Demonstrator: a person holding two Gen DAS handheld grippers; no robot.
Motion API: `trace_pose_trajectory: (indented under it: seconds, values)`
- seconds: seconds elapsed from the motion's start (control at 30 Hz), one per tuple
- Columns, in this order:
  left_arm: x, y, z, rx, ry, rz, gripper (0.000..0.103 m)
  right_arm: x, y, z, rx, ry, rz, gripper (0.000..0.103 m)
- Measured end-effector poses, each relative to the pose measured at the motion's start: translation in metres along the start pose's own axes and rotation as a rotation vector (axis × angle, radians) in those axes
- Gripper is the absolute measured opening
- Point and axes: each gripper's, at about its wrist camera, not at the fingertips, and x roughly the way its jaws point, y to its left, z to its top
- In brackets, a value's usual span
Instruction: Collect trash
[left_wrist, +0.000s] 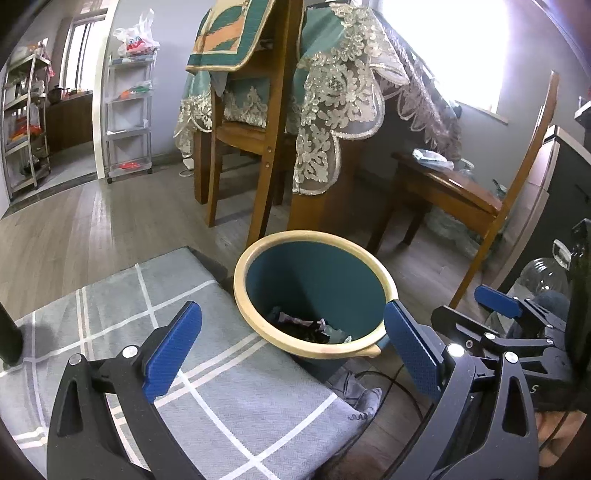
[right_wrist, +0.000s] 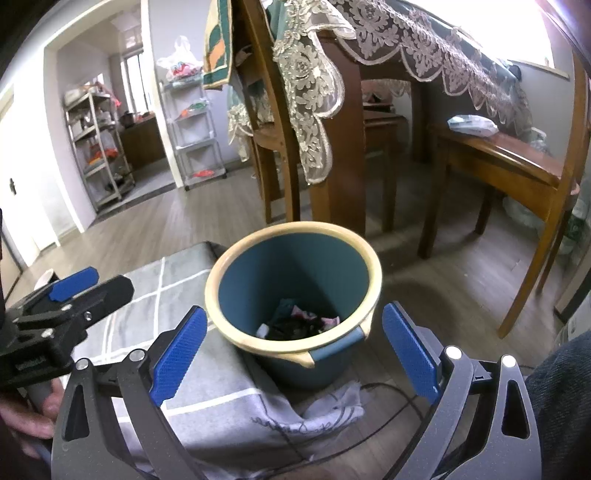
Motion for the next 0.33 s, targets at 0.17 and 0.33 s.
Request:
trace_pose_trajectory:
  seconds: [0.17,0.33]
  values:
    - [0.0013,-0.0007,-0.0002,-0.001,0.005,0.004,0.097,0.0002,0.0002,-0.0005,0.002,0.002,-0.001,0.096]
    - [0.0019,-0.0012,-0.0003,-0.001,0.006,0.005,0.097,0.0,0.0002,-0.0006,0.003,0.002,-0.001,0.096]
